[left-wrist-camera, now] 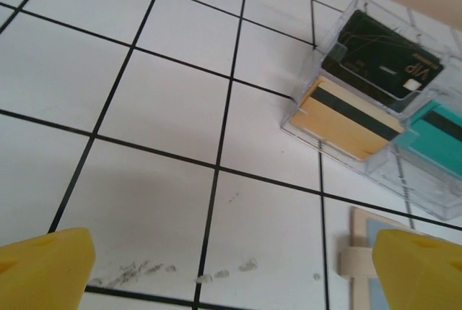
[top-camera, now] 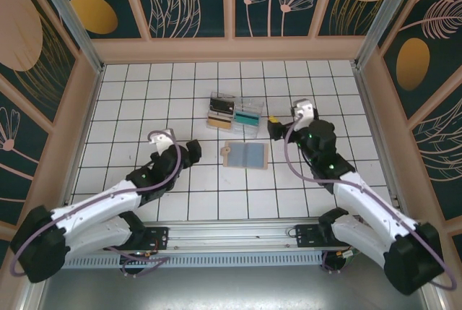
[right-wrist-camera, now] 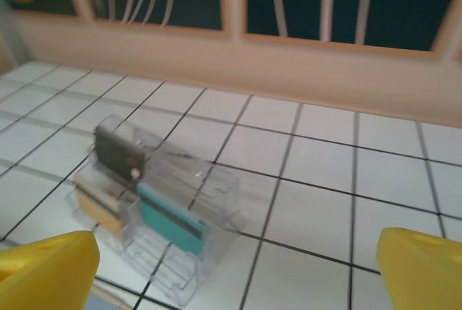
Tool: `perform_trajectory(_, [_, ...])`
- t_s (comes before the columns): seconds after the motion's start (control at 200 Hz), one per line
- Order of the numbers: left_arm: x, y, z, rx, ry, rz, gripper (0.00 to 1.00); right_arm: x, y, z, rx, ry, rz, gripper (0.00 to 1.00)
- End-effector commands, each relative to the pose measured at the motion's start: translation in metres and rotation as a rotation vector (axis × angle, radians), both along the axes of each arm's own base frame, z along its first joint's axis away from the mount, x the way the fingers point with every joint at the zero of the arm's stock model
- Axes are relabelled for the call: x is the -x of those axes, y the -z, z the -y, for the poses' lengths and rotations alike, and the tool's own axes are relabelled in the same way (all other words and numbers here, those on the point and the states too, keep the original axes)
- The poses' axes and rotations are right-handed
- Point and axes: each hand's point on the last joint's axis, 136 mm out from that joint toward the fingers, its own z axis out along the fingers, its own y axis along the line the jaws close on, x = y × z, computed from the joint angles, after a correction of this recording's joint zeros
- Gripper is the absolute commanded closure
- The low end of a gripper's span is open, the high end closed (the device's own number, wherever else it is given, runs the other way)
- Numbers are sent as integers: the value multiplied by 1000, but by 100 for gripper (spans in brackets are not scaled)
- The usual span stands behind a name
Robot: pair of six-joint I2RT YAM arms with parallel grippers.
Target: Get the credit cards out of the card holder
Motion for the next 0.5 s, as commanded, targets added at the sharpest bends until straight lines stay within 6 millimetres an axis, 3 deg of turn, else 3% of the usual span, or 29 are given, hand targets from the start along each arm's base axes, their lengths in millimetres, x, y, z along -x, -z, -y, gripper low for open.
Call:
perform_trajectory(0.0, [-27,-17,-10,-81,-83,71,2,-1,-15,35,-126,188,75,1])
perform_trajectory(0.07, [-44,-16,-24,-143,-126,54,1,-4,-4,54,-98,282,67,1])
perform_trajectory(0.2, [-69,-23,-71,-289,-269,60,1,-14,23,92,-58,432,31,1])
perform_trajectory(0.375, [-81,-33,-129,-426,-400,136,1,-34,65,145,-135,566,-41,1])
perform_trajectory(0.495, [-91,-32,-164,-399,-476,135,1,-52,80,159,-118,593,-73,1])
